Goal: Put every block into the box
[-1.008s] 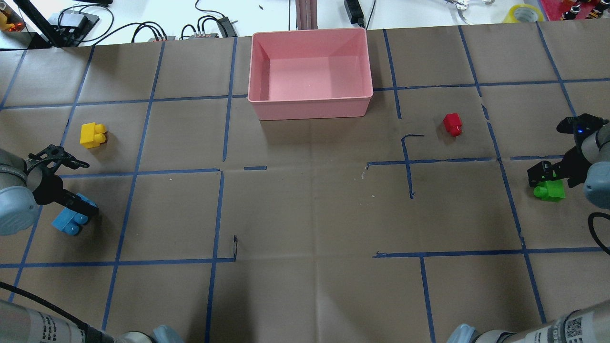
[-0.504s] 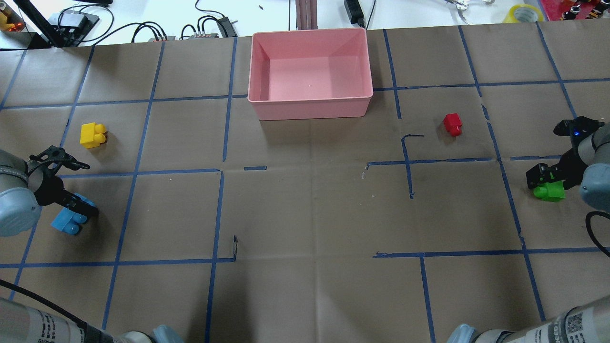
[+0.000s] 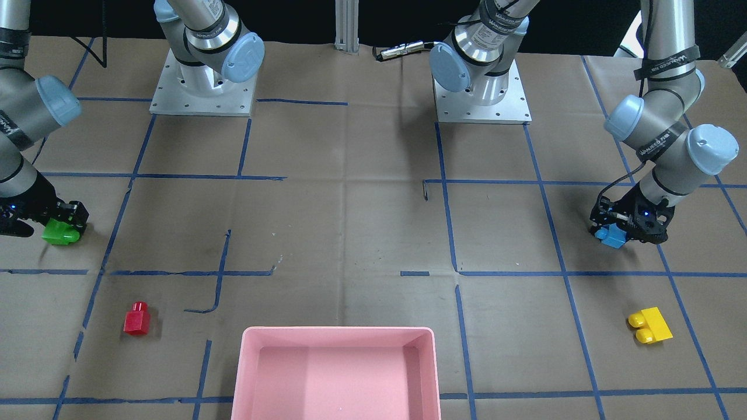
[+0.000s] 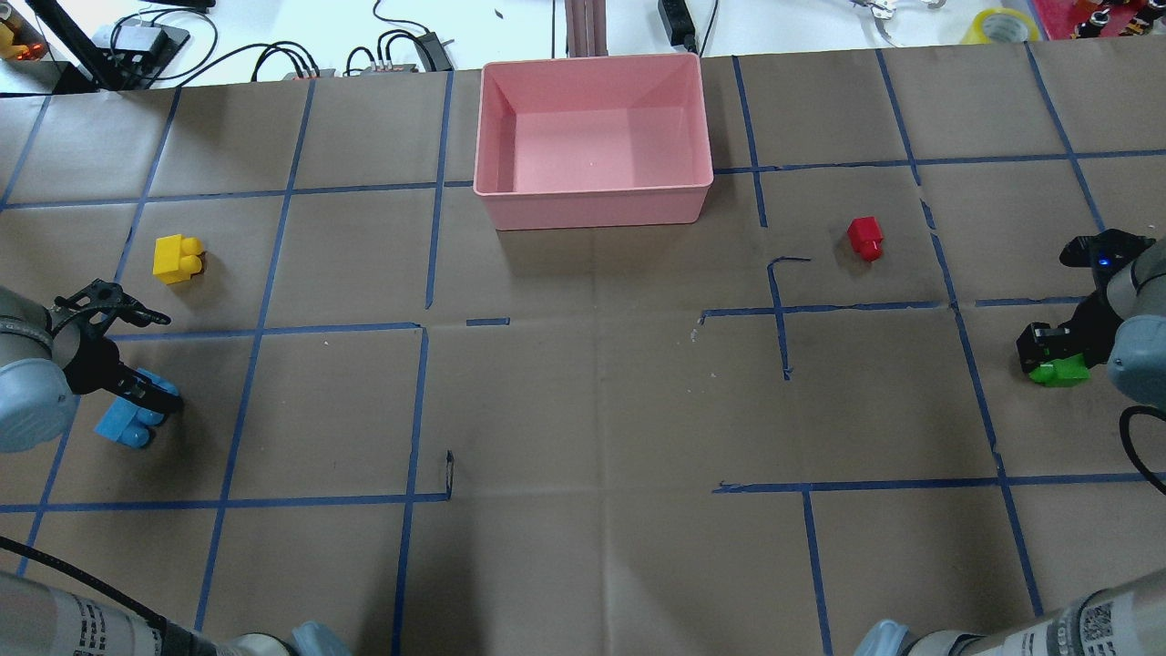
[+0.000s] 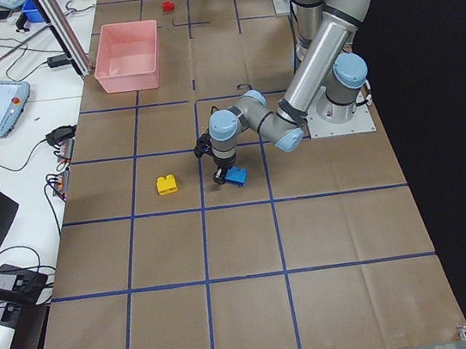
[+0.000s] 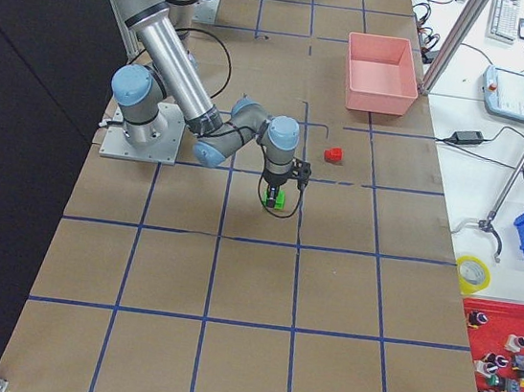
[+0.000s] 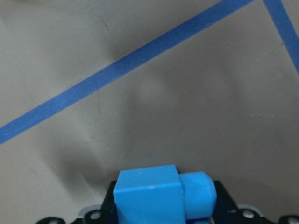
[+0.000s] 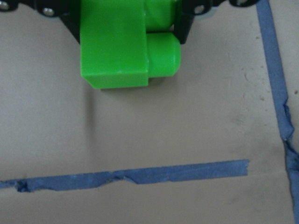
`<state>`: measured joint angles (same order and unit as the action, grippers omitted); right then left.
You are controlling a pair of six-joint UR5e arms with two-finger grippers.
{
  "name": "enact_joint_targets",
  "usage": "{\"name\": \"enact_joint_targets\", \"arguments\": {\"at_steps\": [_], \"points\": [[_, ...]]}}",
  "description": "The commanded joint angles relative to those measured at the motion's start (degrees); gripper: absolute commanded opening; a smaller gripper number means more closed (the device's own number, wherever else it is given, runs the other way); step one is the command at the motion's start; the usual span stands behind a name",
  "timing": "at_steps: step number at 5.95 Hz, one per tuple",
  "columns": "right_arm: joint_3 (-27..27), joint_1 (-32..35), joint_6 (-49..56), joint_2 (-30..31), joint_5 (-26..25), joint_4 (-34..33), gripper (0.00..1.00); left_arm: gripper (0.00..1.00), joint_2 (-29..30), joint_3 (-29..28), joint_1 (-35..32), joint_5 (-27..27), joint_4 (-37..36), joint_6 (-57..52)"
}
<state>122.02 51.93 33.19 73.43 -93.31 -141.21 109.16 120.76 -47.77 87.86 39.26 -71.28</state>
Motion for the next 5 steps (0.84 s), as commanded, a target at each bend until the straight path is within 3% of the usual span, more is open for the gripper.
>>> {"name": "enact_joint_targets", "arguments": {"at_steps": [1, 3, 5], "points": [[-2.7, -0.1, 0.0, 3.2, -0.9, 5.6, 0.15, 0.48, -0.1, 0.0, 0.0, 0.2, 0.0, 0.0], [-10.6, 0.4, 0.1, 9.9, 0.5, 16.2, 0.06, 0.30, -0.8, -0.4, -0.2, 0.2, 0.4, 0.1], [-20.7, 10.4, -1.0, 13.1, 5.8, 20.2, 0.07, 0.24, -4.2, -1.1, -0.5, 0.2, 3.4, 0.8]]}}
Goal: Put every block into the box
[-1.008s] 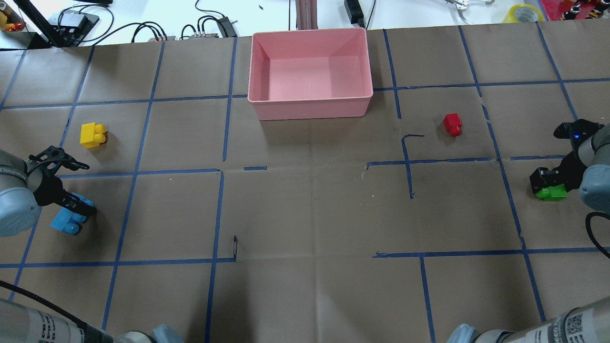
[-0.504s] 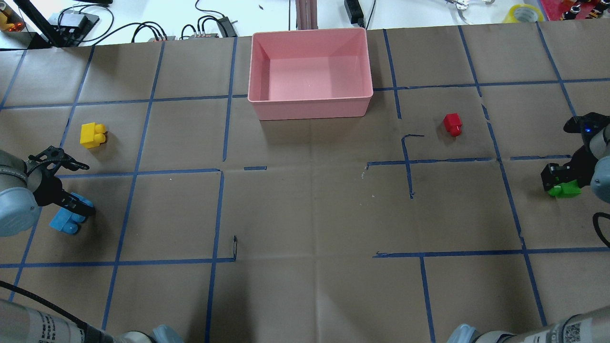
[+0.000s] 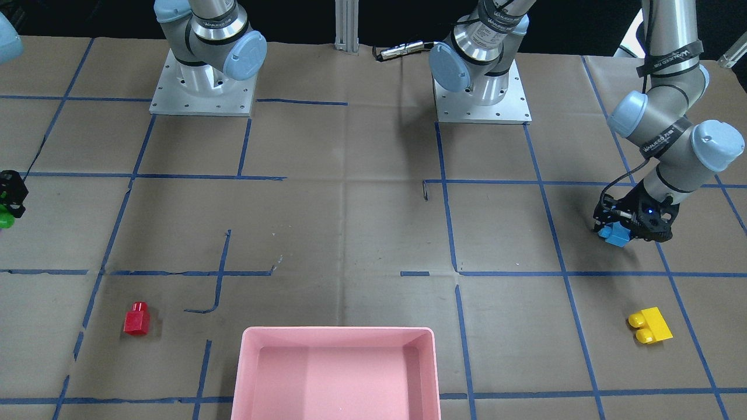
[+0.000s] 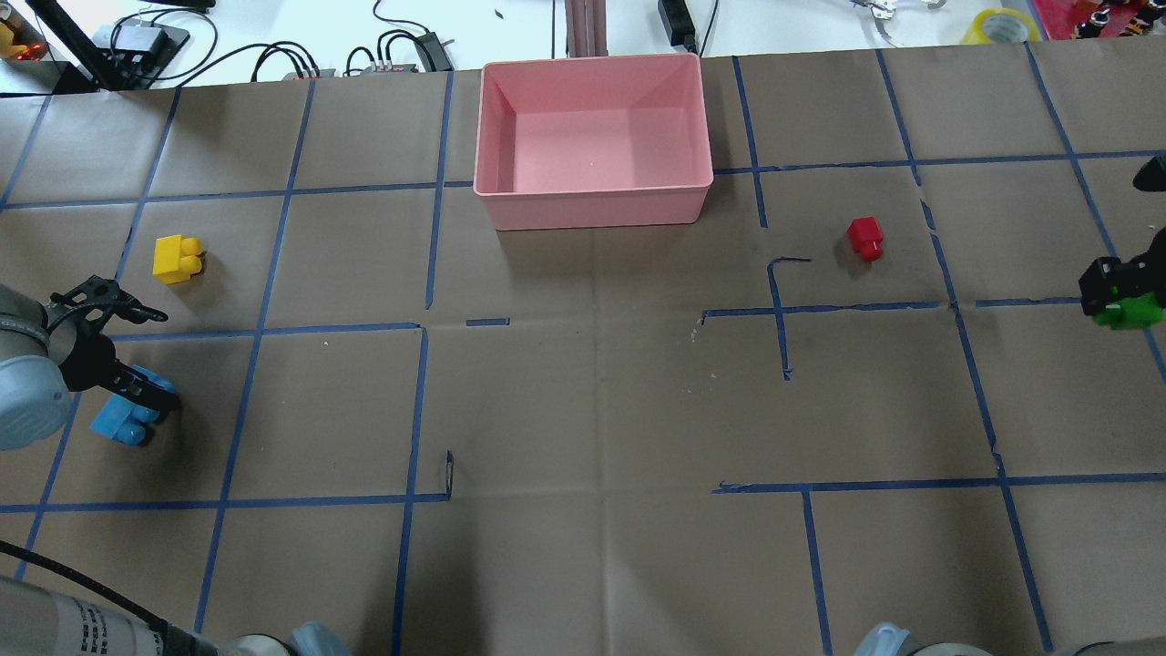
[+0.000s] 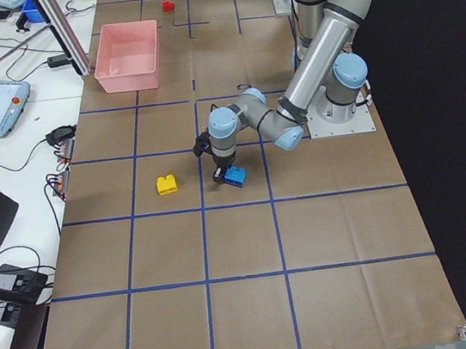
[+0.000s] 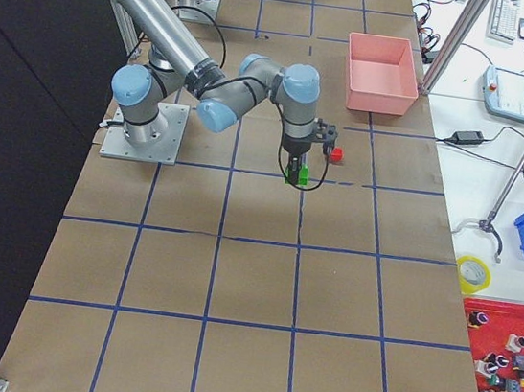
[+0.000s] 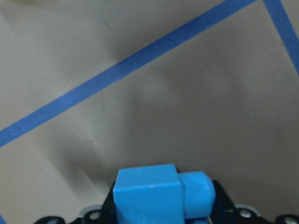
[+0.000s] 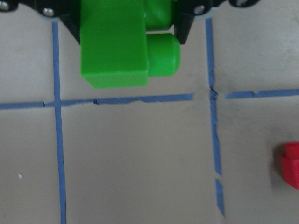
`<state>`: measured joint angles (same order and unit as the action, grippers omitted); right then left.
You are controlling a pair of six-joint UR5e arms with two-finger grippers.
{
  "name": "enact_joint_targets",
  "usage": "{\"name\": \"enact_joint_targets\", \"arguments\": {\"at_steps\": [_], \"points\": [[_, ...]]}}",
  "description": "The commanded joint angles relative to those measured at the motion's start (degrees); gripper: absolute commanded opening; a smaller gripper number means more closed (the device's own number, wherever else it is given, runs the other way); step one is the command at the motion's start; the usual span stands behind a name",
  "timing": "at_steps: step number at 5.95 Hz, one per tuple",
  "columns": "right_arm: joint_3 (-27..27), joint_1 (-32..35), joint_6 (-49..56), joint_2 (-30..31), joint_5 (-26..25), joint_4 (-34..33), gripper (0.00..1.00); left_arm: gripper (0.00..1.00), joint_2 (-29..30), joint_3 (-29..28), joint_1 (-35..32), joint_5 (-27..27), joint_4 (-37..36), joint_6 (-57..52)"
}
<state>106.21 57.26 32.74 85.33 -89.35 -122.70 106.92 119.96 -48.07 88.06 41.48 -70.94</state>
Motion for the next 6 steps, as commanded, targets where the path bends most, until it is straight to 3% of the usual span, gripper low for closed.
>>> {"name": "enact_joint_targets", "arguments": {"at_steps": [1, 3, 6], "points": [[-8.9, 12.4, -6.5, 0.7, 2.4, 1.7, 0.07, 0.23, -3.8, -2.9, -0.5, -0.2, 4.5, 1.3], [-17.6, 27.8, -21.3, -7.2, 3.5, 1.4, 0.07, 0.21, -3.6, -19.6, -5.6, -0.5, 22.8, 7.0], [-35.5, 44.4, -39.9, -25.4, 4.3, 1.0, 0.07, 0.21, 3.7, -36.9, -13.7, -0.8, 32.6, 19.7]]}}
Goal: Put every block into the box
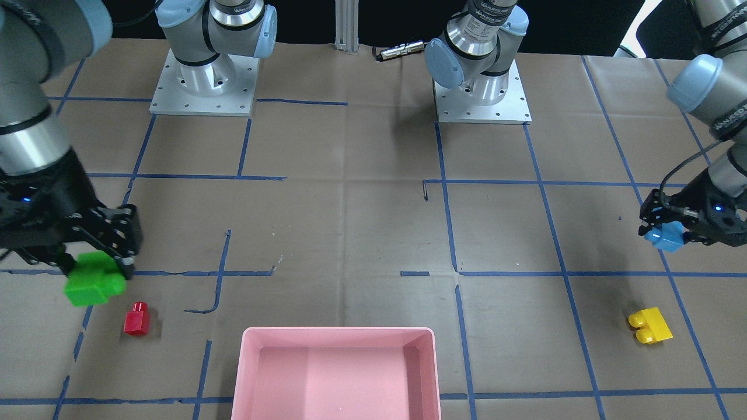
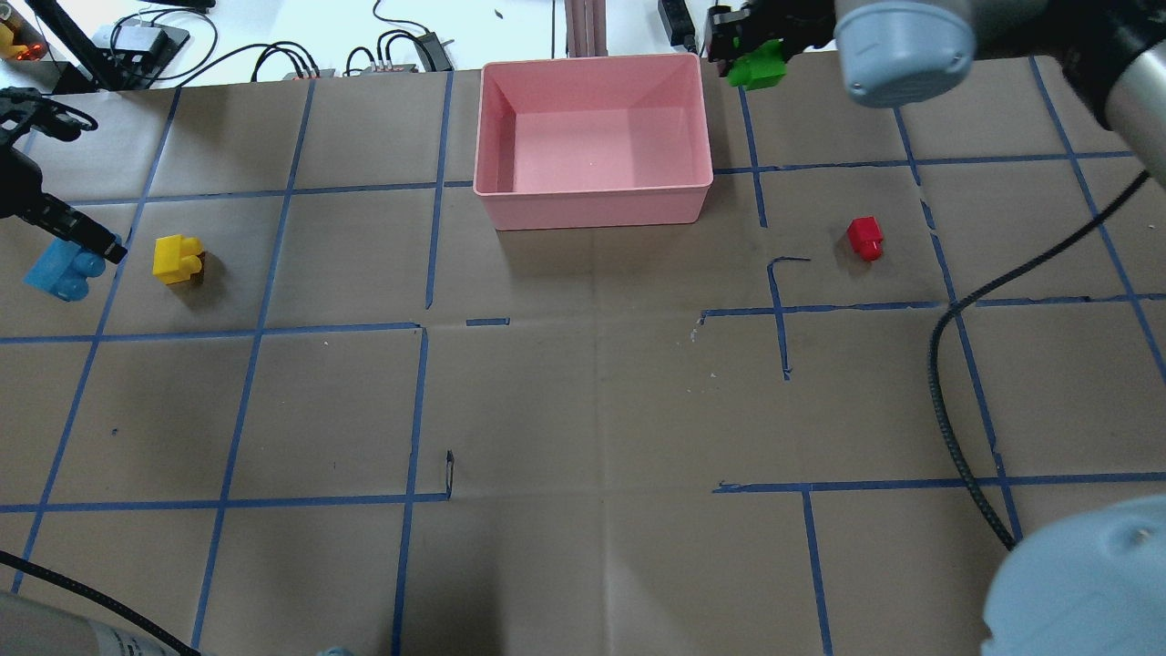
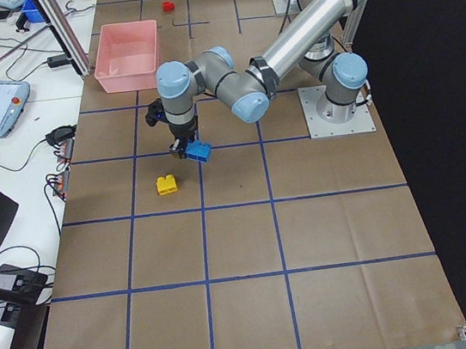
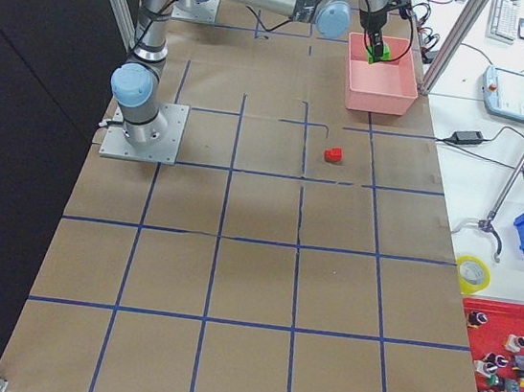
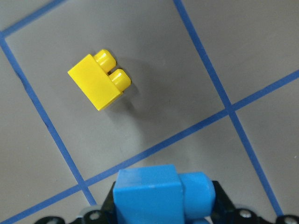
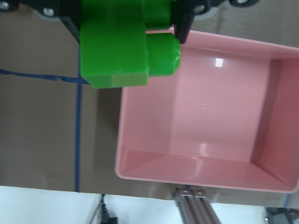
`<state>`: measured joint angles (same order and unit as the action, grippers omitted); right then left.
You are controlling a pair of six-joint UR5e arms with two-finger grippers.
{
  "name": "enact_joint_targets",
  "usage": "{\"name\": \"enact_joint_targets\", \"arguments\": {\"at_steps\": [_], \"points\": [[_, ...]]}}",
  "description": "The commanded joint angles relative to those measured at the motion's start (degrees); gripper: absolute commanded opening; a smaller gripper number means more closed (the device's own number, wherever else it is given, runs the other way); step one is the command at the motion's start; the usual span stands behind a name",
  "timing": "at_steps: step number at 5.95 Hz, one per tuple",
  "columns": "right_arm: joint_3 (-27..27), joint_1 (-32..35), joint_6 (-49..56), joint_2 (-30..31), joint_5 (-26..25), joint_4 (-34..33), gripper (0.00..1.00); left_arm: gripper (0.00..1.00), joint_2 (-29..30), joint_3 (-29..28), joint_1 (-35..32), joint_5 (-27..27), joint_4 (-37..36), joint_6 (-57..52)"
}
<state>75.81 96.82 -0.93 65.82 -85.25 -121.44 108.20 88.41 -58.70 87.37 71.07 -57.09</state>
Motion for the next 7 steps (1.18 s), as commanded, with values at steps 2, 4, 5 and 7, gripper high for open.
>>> {"name": "enact_joint_targets", "arguments": {"at_steps": [2, 4, 5, 7], "points": [[-7.6, 5.7, -9.6, -10.2, 0.6, -0.9, 0.10, 0.21, 6.9, -14.1, -11.6, -0.3, 5.0, 23.1], [-7.7, 5.2, -9.1, -12.4, -0.2, -3.9, 0.84, 0.21, 10.1, -18.3, -17.5, -4.6, 5.5, 39.8], [-7.7, 5.1, -9.0, -12.9, -0.3, -7.3, 0.99, 0.21, 11.7, -19.6, -19.3, -6.1, 5.5, 46.7], [-6.4, 3.6, -6.3, -10.9, -1.1, -6.3, 0.99, 0.21, 18.2, -29.1, -24.1, -5.6, 7.2, 53.7]]}}
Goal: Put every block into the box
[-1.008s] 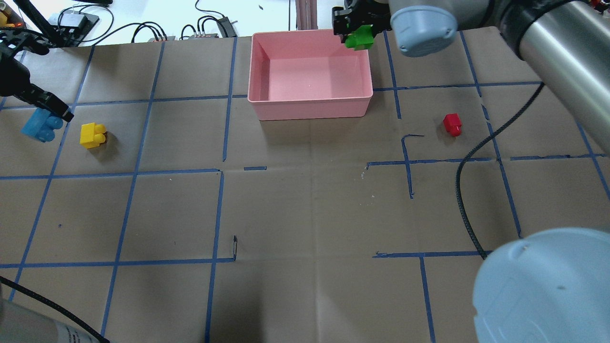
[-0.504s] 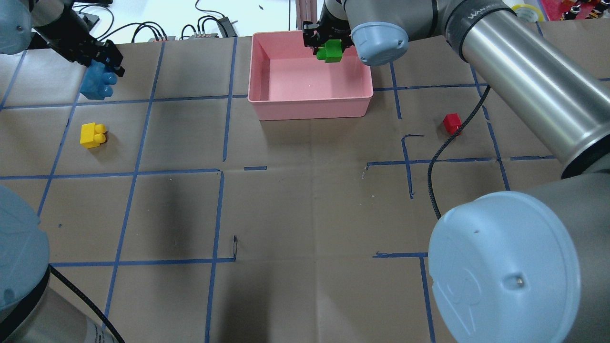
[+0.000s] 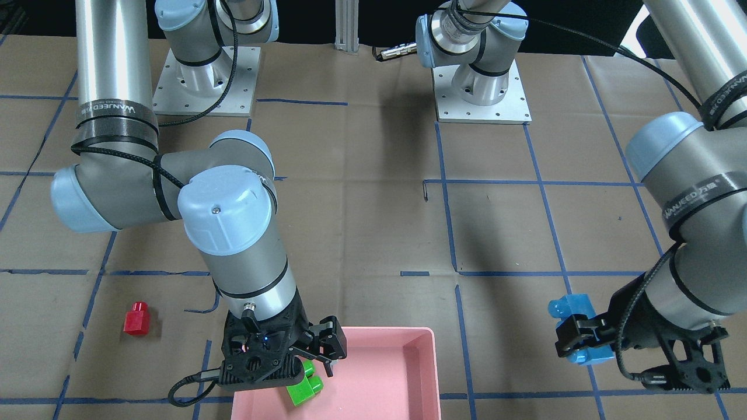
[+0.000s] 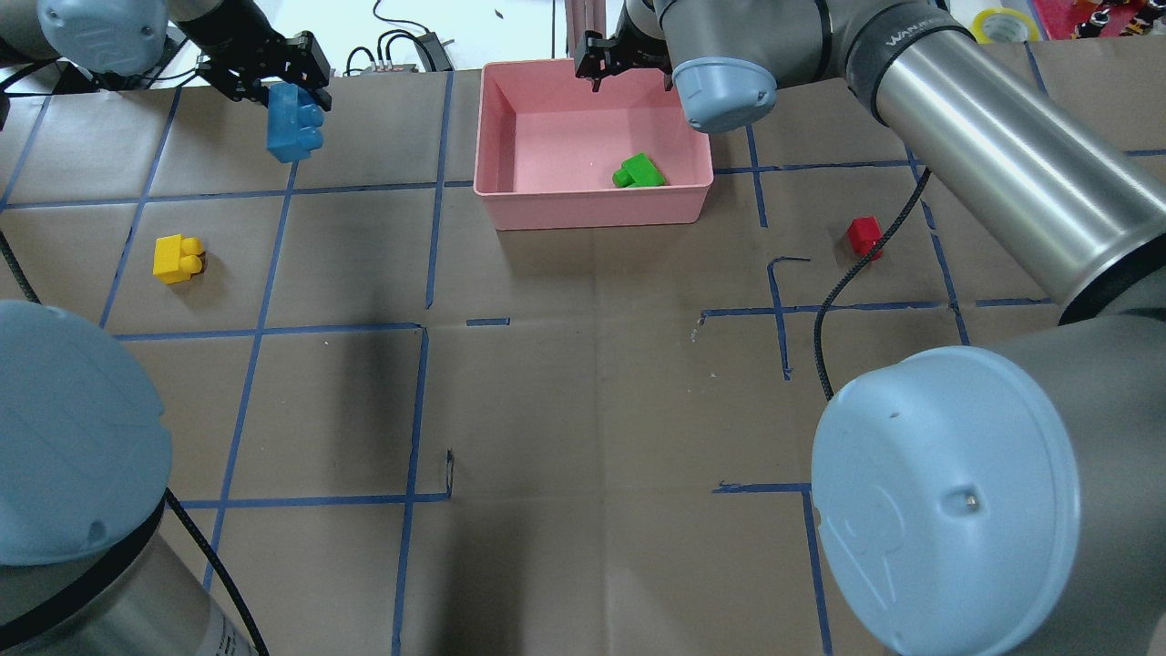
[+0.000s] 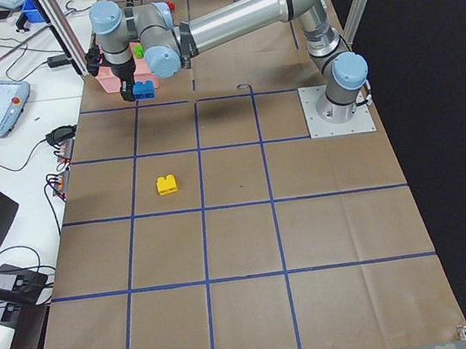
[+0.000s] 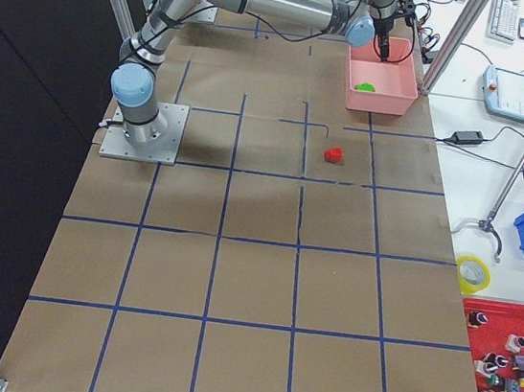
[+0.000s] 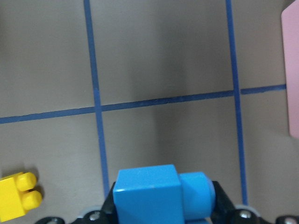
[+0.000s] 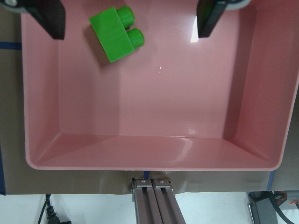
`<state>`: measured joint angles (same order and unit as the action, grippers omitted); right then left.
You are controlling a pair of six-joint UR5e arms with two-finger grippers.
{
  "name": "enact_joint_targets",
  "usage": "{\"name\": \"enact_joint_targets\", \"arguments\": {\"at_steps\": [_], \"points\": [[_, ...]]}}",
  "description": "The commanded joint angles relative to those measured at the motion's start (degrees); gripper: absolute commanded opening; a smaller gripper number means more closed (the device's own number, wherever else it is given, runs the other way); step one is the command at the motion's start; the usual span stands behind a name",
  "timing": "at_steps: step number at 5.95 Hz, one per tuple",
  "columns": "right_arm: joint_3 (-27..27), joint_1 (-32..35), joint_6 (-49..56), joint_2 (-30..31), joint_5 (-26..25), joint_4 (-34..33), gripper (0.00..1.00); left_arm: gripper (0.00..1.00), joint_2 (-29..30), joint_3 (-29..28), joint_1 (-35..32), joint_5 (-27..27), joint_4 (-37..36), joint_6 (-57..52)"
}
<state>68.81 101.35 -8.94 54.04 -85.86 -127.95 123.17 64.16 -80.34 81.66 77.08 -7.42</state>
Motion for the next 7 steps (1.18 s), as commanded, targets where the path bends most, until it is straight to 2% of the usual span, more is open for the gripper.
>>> {"name": "enact_joint_targets", "arguments": {"at_steps": [1, 2, 3, 4, 5, 6, 7], "points": [[1.4, -3.2, 4.7, 4.2, -2.2, 3.6, 0.99, 0.21, 6.5, -9.8, -4.4, 0.1, 1.8, 7.1], [1.7, -5.7, 9.3, 7.5, -2.3, 11.7, 0.99, 0.21, 9.8, -13.9, -6.3, -0.2, 1.8, 10.6], [4.3, -8.6, 14.7, 11.8, -2.6, 15.9, 0.99, 0.21, 12.7, -17.7, -8.8, -0.1, 1.7, 14.2], [10.1, -12.5, 16.4, 17.2, -4.9, 17.4, 0.98, 0.21, 15.6, -21.2, -12.4, 0.0, 1.5, 20.4], [17.9, -18.1, 17.7, 19.5, -4.3, 16.2, 0.98, 0.21, 18.5, -23.5, -16.0, 0.1, 0.6, 26.2], [23.2, -21.0, 24.4, 18.9, -0.7, 7.8, 0.96, 0.21, 21.0, -23.6, -18.2, 0.1, -2.9, 29.9], [25.7, -21.7, 26.6, 18.6, 0.3, 3.0, 0.96, 0.26, 22.3, -23.2, -20.0, 0.5, -4.4, 30.9]]}}
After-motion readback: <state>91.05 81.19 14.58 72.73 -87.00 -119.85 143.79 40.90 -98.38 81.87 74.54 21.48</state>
